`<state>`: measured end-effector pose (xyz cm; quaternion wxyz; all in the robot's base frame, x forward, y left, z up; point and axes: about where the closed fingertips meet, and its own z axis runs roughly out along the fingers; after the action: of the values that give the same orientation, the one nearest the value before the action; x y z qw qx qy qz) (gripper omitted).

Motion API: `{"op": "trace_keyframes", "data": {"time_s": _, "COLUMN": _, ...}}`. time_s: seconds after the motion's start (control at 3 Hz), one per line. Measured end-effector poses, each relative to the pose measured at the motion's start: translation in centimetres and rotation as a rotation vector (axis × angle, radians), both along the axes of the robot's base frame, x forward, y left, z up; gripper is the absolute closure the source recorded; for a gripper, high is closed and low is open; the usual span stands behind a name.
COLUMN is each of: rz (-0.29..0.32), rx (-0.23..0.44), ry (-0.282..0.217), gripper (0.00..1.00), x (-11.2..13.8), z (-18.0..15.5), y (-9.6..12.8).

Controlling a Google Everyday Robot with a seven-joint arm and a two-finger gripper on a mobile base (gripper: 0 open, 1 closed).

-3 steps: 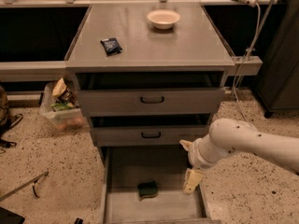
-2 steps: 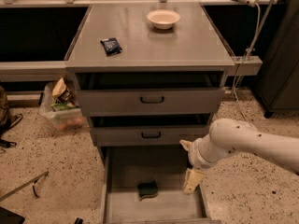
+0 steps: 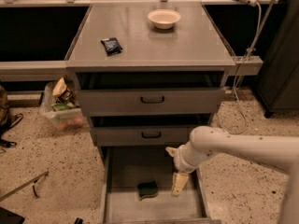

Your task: Pick sponge from bottom drawer and place on counter

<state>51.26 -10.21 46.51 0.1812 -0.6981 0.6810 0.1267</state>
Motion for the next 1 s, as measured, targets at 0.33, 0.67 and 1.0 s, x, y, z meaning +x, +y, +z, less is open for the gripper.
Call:
{"op": "trace_keyframes", "data": {"time_s": 0.33, "rz": 0.028, "rx": -0.006, "ry": 0.034, "gripper": 0.0, "x": 1.5, "z": -6.3, "y": 2.5}}
{"op": "trace_keyframes", "data": {"time_s": 0.67, "rz": -0.018, "rx": 0.045, "ry": 0.128, "gripper": 0.0, "x": 2.1, "z": -13.8, "y": 3.2}}
{"op": "trace_keyframes", "data": {"time_s": 1.0, "rz": -0.018, "rx": 0.045, "ry": 0.128, "gripper": 0.0, "x": 2.1, "z": -13.8, "y": 3.2}}
